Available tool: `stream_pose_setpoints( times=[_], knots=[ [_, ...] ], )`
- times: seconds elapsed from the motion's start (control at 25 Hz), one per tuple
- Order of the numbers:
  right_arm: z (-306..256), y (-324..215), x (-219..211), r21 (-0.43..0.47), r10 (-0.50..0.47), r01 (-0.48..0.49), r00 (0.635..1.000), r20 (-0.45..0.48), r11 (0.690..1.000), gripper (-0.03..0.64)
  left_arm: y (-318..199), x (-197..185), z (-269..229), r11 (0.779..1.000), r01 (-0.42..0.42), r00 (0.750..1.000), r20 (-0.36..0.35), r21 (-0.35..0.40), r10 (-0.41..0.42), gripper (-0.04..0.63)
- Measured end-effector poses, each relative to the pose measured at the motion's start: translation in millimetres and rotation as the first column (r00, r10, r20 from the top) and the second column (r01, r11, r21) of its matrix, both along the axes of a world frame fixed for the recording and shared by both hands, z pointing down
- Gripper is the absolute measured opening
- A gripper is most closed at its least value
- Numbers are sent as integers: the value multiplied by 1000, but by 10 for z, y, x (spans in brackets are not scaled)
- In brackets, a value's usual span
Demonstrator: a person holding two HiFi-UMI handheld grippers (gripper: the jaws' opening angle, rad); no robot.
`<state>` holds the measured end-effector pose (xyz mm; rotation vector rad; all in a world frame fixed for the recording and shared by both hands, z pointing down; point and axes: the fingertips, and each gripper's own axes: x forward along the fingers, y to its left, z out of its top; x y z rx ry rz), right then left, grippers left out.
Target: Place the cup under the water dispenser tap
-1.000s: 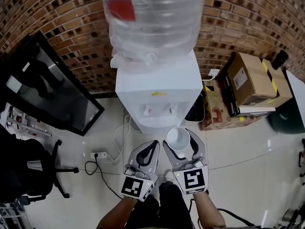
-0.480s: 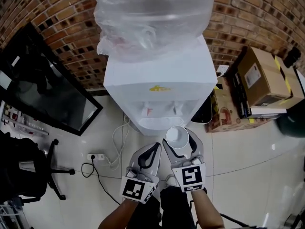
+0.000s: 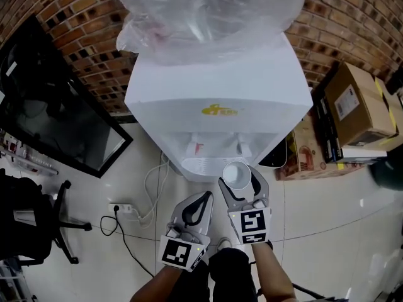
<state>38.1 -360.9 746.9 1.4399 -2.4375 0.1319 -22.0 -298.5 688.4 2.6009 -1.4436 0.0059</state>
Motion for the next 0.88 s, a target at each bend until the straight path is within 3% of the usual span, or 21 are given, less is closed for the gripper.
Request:
stream_pose_setpoints(
  times=[0.52, 0.88],
  knots=[
    [515, -361, 20, -103, 17, -19, 1000, -22, 995, 330, -32, -95, 275, 999, 27, 999, 24, -21, -26, -8],
    [614, -454, -6, -88, 19, -19, 1000, 5, 996, 334, -52, -94, 375, 999, 32, 999, 16, -35, -32, -8]
  ],
)
